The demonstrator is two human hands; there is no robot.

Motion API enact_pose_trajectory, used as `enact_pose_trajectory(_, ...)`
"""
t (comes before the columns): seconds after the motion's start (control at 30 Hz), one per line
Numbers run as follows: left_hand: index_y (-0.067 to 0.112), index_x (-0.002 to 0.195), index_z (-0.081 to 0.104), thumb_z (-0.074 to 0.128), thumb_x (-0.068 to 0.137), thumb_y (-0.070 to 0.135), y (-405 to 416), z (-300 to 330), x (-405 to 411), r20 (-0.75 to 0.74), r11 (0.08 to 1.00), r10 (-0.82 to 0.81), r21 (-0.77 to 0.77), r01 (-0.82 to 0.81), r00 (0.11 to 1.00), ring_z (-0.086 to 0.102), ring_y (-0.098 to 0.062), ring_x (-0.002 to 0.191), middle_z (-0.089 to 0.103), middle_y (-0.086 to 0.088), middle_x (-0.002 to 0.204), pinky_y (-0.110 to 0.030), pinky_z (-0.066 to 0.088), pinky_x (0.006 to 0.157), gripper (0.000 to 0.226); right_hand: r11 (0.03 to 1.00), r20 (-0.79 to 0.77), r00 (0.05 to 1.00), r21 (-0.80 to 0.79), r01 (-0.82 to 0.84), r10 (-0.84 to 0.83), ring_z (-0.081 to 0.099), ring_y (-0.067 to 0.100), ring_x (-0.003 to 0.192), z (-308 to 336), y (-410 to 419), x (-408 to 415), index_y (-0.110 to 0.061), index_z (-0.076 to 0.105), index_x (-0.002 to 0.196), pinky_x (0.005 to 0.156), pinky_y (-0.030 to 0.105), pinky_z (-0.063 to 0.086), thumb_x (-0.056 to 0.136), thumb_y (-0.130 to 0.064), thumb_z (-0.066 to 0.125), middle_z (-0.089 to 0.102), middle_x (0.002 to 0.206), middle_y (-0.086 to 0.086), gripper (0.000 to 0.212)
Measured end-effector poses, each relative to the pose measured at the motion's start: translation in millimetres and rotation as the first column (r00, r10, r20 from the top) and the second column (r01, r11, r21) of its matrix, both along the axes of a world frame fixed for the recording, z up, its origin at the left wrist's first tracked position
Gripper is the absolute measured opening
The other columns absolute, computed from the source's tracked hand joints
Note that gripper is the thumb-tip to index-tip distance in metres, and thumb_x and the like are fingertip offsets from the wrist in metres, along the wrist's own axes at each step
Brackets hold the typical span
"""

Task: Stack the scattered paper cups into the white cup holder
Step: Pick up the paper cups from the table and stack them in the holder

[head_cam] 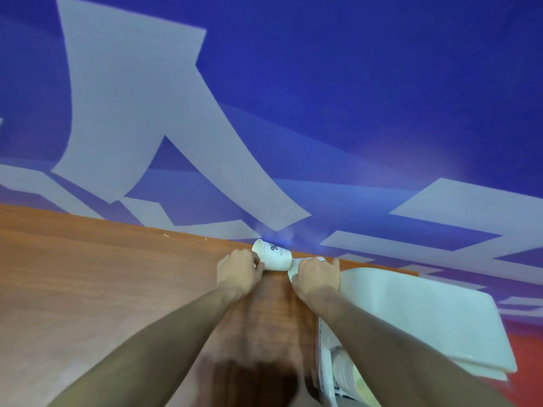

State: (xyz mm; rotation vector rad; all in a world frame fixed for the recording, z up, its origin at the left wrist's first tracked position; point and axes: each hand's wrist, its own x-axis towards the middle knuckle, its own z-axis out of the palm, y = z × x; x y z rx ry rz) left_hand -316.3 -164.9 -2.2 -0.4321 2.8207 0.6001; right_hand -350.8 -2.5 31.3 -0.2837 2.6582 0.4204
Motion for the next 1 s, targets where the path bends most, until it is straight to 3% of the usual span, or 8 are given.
enact_pose_trajectory(0.2, 0.031, 0.102, 0.071, 0.051, 0.093, 0.042, -10.7, 21.4, 11.9, -0.072, 0.999, -0.003, -0.032, 0.000, 0.997, 0.064, -0.023, 0.095, 0.070, 0.003, 0.099, -0.029, 0.039, 0.071, 0.024, 1.000, -0.077, 0.997, -0.029, -0.002, 0.000, 0.062, 0.023, 0.098, 29.9, -3.1, 10.8, -0.023, 0.063, 0.108, 0.100, 0.042, 0.029, 0.092, -0.032, 0.043, 0.068, 0.104, -0.002, 0.026)
enact_pose_trajectory(0.47, 0.023, 0.097, 0.067, 0.050, 0.092, 0.039, -28.4, 86.2, 50.5, -0.144, 0.981, -0.105, -0.180, 0.079, 0.984, 0.064, -0.026, 0.090, 0.069, -0.001, 0.093, -0.028, 0.037, 0.068, 0.024, 0.973, -0.137, 0.986, -0.222, 0.061, -0.093, 0.061, 0.025, 0.105, 88.9, -0.4, 52.5, -0.019, 0.062, 0.108, 0.104, 0.041, 0.030, 0.089, -0.030, 0.047, 0.066, 0.110, 0.002, 0.026)
enact_pose_trajectory(0.6, 0.022, 0.095, 0.068, 0.050, 0.091, 0.037, -19.3, 118.7, 72.6, -0.219, 0.968, -0.138, -0.235, 0.085, 0.966, 0.063, -0.026, 0.089, 0.069, -0.001, 0.092, -0.029, 0.036, 0.066, 0.023, 0.959, -0.183, 0.977, -0.279, 0.054, -0.109, 0.060, 0.024, 0.098, 117.8, 10.7, 73.9, -0.021, 0.057, 0.096, 0.094, 0.036, 0.034, 0.087, -0.029, 0.047, 0.067, 0.104, 0.001, 0.016)
enact_pose_trajectory(0.67, 0.023, 0.095, 0.068, 0.050, 0.092, 0.037, -9.3, 131.8, 84.3, -0.223, 0.958, -0.176, -0.261, 0.115, 0.959, 0.064, -0.026, 0.088, 0.069, -0.001, 0.092, -0.028, 0.037, 0.066, 0.024, 0.949, -0.183, 0.974, -0.307, 0.074, -0.135, 0.054, 0.025, 0.085, 129.3, 18.5, 86.0, -0.020, 0.051, 0.085, 0.092, 0.036, 0.033, 0.086, -0.028, 0.048, 0.065, 0.094, 0.002, 0.009)
enact_pose_trajectory(0.8, 0.022, 0.097, 0.067, 0.048, 0.093, 0.036, 15.0, 153.8, 104.8, -0.184, 0.908, -0.313, -0.346, 0.236, 0.932, 0.064, -0.028, 0.088, 0.068, -0.002, 0.095, -0.031, 0.046, 0.072, 0.024, 0.932, -0.202, 0.964, -0.351, 0.094, -0.173, 0.048, 0.024, 0.076, 145.3, 38.4, 110.2, -0.019, 0.040, 0.066, 0.086, 0.035, 0.033, 0.085, -0.027, 0.049, 0.047, 0.070, -0.002, 0.023)
enact_pose_trajectory(1.0, 0.018, 0.091, 0.064, 0.046, 0.092, 0.034, 61.6, 183.3, 122.4, -0.214, 0.840, -0.462, -0.418, 0.347, 0.861, 0.062, -0.030, 0.082, 0.066, -0.003, 0.092, -0.034, 0.048, 0.070, 0.023, 0.887, -0.242, 0.942, -0.450, 0.105, -0.234, 0.050, 0.025, 0.077, 168.7, 87.8, 135.8, -0.018, 0.046, 0.072, 0.082, 0.035, 0.035, 0.084, -0.030, 0.048, 0.052, 0.078, -0.001, 0.017)
